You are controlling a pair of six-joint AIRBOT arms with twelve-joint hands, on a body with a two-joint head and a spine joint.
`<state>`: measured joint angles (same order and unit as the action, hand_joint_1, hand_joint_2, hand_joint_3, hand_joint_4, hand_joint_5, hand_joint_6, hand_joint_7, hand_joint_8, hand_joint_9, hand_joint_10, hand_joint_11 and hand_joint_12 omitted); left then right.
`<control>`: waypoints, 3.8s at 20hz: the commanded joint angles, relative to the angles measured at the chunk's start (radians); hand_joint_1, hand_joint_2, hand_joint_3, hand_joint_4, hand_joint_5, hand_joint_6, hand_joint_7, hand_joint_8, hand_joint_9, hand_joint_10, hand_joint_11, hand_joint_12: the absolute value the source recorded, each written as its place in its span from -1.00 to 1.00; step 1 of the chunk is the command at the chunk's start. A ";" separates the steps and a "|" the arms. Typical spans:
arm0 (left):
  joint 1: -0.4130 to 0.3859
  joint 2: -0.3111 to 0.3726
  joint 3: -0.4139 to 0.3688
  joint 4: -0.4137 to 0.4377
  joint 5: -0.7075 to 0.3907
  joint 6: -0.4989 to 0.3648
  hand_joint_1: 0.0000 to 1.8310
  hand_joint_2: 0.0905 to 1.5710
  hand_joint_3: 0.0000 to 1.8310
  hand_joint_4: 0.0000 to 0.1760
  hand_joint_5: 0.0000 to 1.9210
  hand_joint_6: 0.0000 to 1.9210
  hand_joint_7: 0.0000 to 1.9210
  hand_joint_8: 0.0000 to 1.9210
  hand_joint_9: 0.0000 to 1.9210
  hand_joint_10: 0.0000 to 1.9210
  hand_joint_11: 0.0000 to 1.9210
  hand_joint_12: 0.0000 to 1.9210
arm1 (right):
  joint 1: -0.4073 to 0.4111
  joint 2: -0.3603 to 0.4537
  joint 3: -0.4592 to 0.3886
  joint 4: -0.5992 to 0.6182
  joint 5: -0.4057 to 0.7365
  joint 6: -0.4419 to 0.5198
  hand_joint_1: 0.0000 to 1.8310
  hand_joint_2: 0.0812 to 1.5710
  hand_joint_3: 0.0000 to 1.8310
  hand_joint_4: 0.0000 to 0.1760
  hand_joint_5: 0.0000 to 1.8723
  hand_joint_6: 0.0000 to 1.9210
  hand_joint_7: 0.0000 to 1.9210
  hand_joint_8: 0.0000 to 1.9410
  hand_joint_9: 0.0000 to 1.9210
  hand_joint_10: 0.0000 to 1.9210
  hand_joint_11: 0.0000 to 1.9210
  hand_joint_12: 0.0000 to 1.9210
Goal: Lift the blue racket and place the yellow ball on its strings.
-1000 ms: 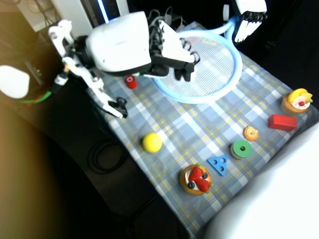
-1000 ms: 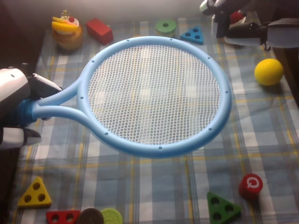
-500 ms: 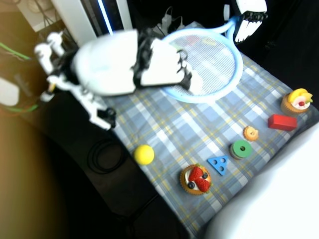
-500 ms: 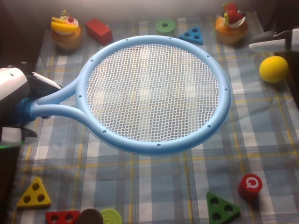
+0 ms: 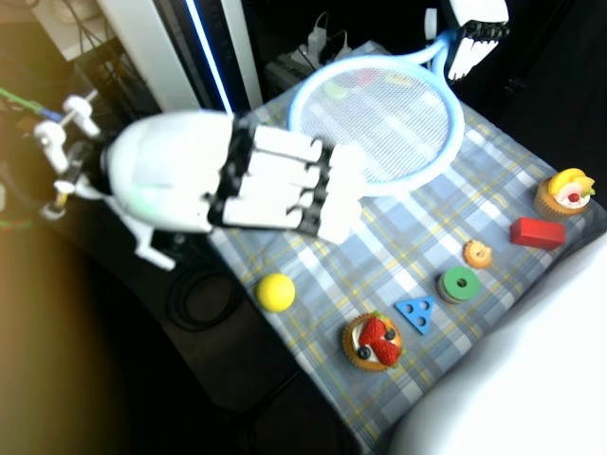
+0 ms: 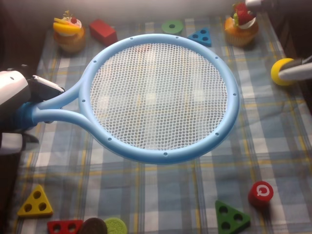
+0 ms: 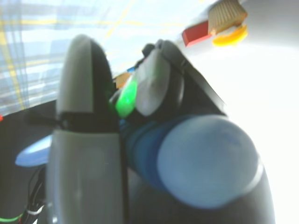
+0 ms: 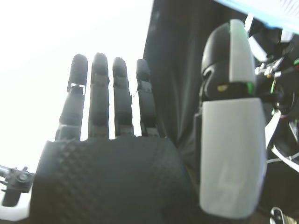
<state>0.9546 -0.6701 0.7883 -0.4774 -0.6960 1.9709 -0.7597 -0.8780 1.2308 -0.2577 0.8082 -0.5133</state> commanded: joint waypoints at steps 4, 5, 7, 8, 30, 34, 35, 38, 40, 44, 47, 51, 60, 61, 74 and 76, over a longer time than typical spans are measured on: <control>-0.008 0.001 -0.001 0.011 -0.119 -0.004 0.87 0.55 -1.00 1.00 -0.17 1.00 0.17 1.00 0.49 1.00 0.55 1.00 | 0.008 -0.033 0.044 0.040 0.009 0.000 0.00 0.02 -1.00 -0.82 -0.51 -1.00 -0.41 -0.99 -0.43 -0.96 -0.99 0.42; -0.009 0.001 -0.001 0.013 -0.121 -0.004 0.85 0.57 -1.00 1.00 -0.16 1.00 0.17 1.00 0.49 1.00 0.55 1.00 | 0.008 -0.047 0.057 0.040 -0.020 -0.004 -0.02 0.01 -1.00 -0.70 -0.50 -1.00 -0.41 -0.99 -0.42 -0.96 -1.00 0.43; -0.009 0.001 -0.002 0.013 -0.124 -0.004 0.74 0.58 -1.00 1.00 -0.15 1.00 0.20 1.00 0.50 1.00 0.59 1.00 | 0.008 -0.071 0.081 0.040 -0.068 -0.006 0.02 0.01 -1.00 -0.06 -0.51 -1.00 -0.48 -1.00 -0.51 -0.98 -1.00 0.29; -0.009 0.001 -0.002 0.014 -0.124 -0.004 0.81 0.56 -1.00 1.00 -0.18 1.00 0.17 1.00 0.48 1.00 0.58 1.00 | 0.008 -0.078 0.088 0.040 -0.086 -0.010 0.07 0.02 -0.99 0.04 -0.52 -1.00 -0.52 -1.00 -0.52 -0.99 -1.00 0.30; -0.009 0.002 -0.005 0.015 -0.137 -0.004 0.76 0.57 -0.99 1.00 -0.11 1.00 0.23 1.00 0.54 1.00 0.64 1.00 | 0.008 -0.139 0.163 0.043 -0.260 -0.060 0.35 0.17 -1.00 -0.76 -0.18 -0.99 -0.14 -0.95 -0.09 -0.90 -0.59 0.35; -0.009 0.001 -0.005 0.015 -0.138 -0.004 0.77 0.54 -1.00 1.00 -0.10 1.00 0.26 1.00 0.55 1.00 0.61 1.00 | 0.009 -0.141 0.164 0.043 -0.259 -0.064 0.50 0.32 -1.00 -1.00 0.31 -0.72 0.08 0.05 0.02 0.15 -0.25 0.38; -0.008 0.001 -0.005 0.015 -0.139 -0.004 0.80 0.52 -1.00 1.00 -0.11 1.00 0.25 1.00 0.55 1.00 0.63 1.00 | 0.013 -0.141 0.162 0.044 -0.250 -0.064 0.42 0.32 -1.00 -1.00 0.36 -0.78 0.07 0.18 -0.02 0.17 -0.26 0.44; -0.008 0.001 -0.005 0.015 -0.140 -0.004 0.83 0.49 -1.00 1.00 -0.15 1.00 0.22 1.00 0.54 1.00 0.64 1.00 | 0.033 -0.108 0.112 0.049 -0.143 -0.064 0.49 0.34 -1.00 -1.00 0.30 -0.64 0.04 0.10 -0.05 0.24 -0.27 0.41; -0.008 0.001 -0.005 0.015 -0.141 -0.004 0.92 0.49 -1.00 1.00 -0.18 1.00 0.16 1.00 0.50 1.00 0.61 1.00 | 0.051 -0.070 0.066 0.049 -0.042 -0.068 0.39 0.34 -1.00 -1.00 0.36 -0.71 -0.03 0.29 -0.21 0.32 -0.48 0.77; -0.009 0.001 -0.003 0.015 -0.140 -0.004 0.76 0.58 -1.00 1.00 -0.13 1.00 0.25 1.00 0.55 1.00 0.65 1.00 | 0.068 -0.029 0.011 0.021 0.109 -0.069 0.50 0.39 -1.00 -1.00 0.09 -0.23 -0.01 0.12 -0.11 0.34 -0.30 0.28; -0.009 0.001 -0.003 0.016 -0.140 -0.004 0.90 0.53 -1.00 1.00 -0.13 1.00 0.19 1.00 0.53 1.00 0.63 1.00 | 0.167 -0.024 -0.022 -0.102 0.170 -0.033 0.51 0.35 -1.00 -1.00 0.14 -0.21 0.06 -0.06 -0.04 0.22 -0.24 0.16; -0.011 -0.005 0.001 0.017 -0.134 -0.004 0.84 0.58 -0.99 1.00 -0.09 1.00 0.24 1.00 0.56 1.00 0.59 1.00 | 0.257 -0.031 -0.024 -0.306 0.174 0.088 0.38 0.29 -1.00 -1.00 0.30 -0.54 0.16 -0.07 0.07 -0.46 -0.39 -0.33; -0.017 -0.013 0.009 0.017 -0.123 -0.004 0.79 0.56 -1.00 1.00 -0.19 1.00 0.17 1.00 0.51 1.00 0.63 1.00 | 0.309 -0.083 -0.031 -0.493 0.196 0.218 0.51 0.34 -1.00 -1.00 -0.02 0.12 0.23 -0.52 0.04 0.14 -0.19 0.11; -0.017 -0.014 0.009 0.017 -0.123 -0.004 0.79 0.52 -1.00 1.00 -0.22 1.00 0.15 1.00 0.49 1.00 0.62 1.00 | 0.313 -0.093 -0.033 -0.533 0.196 0.238 0.40 0.30 -1.00 -1.00 0.20 -0.23 0.19 -0.23 0.09 -0.40 -0.18 0.00; -0.021 -0.015 0.010 0.018 -0.127 -0.004 0.55 0.57 -1.00 1.00 -0.21 1.00 0.21 1.00 0.48 1.00 0.58 1.00 | 0.312 -0.111 -0.065 -0.636 0.178 0.265 -0.01 0.08 -1.00 -0.38 -0.45 -1.00 -0.49 -0.99 -0.50 -0.85 -0.85 0.20; -0.021 -0.015 0.009 0.018 -0.127 -0.004 0.55 0.58 -1.00 1.00 -0.21 1.00 0.22 1.00 0.49 1.00 0.59 1.00 | 0.312 -0.111 -0.065 -0.635 0.173 0.265 -0.07 0.14 -1.00 -0.15 -0.53 -1.00 -0.53 -1.00 -0.52 -0.95 -0.92 0.19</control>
<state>0.9482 -0.6834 0.7933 -0.4706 -0.7086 1.9743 -0.4606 -0.9863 1.1709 -0.9627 0.9115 -0.2501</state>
